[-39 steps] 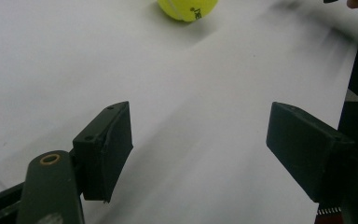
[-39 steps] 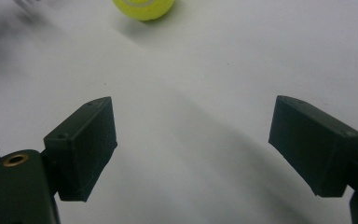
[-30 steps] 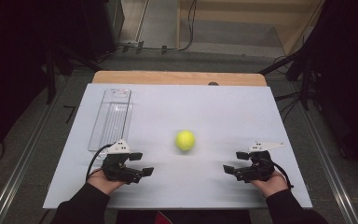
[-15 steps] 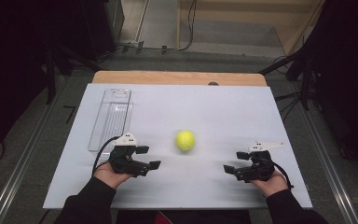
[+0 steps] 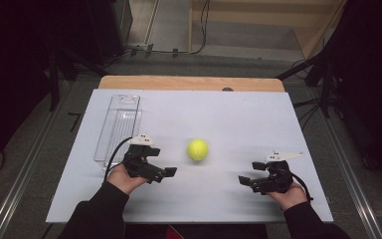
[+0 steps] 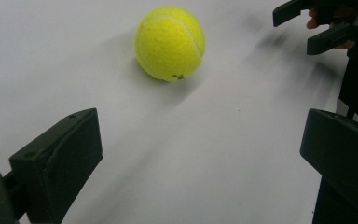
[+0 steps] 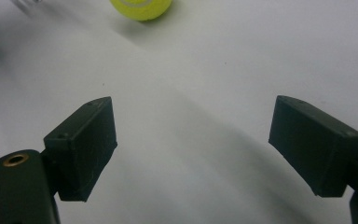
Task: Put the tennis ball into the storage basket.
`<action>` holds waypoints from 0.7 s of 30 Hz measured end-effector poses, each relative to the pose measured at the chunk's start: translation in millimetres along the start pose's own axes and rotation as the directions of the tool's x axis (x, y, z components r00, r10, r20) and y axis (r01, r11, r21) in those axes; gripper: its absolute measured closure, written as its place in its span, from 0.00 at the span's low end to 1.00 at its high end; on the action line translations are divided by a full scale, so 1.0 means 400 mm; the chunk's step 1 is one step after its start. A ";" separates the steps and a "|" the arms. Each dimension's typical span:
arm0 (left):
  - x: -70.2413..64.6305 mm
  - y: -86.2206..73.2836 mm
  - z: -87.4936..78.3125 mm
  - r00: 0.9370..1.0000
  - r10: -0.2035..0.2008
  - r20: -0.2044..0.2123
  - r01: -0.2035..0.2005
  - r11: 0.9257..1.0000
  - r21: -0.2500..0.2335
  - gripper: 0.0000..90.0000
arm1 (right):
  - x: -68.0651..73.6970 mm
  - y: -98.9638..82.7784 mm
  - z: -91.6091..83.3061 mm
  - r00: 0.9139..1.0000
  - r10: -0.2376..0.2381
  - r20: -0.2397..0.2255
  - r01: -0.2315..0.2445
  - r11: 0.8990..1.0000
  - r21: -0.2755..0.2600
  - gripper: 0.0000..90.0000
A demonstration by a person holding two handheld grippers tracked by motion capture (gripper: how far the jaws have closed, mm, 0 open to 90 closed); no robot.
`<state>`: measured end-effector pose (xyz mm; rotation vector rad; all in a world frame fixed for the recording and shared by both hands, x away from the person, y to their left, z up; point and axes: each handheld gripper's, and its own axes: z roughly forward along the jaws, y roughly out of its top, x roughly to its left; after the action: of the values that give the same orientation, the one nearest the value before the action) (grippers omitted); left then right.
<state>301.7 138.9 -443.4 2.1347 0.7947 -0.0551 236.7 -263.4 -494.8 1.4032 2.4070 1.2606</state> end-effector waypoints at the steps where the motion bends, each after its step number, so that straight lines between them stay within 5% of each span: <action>1: 0.000 0.004 0.002 1.000 0.000 0.001 0.000 1.000 -0.005 0.00 | -0.001 0.000 0.000 1.000 -0.003 0.000 0.003 1.000 -0.001 0.14; 21: 0.002 0.087 0.034 0.999 0.048 0.006 -0.048 0.999 0.001 0.00 | 0.001 0.001 0.004 1.000 -0.005 0.002 0.005 1.000 0.003 0.14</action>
<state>324.9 113.7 -428.3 2.1530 0.7394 -0.0361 237.3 -262.0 -495.3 1.3977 2.4101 1.2543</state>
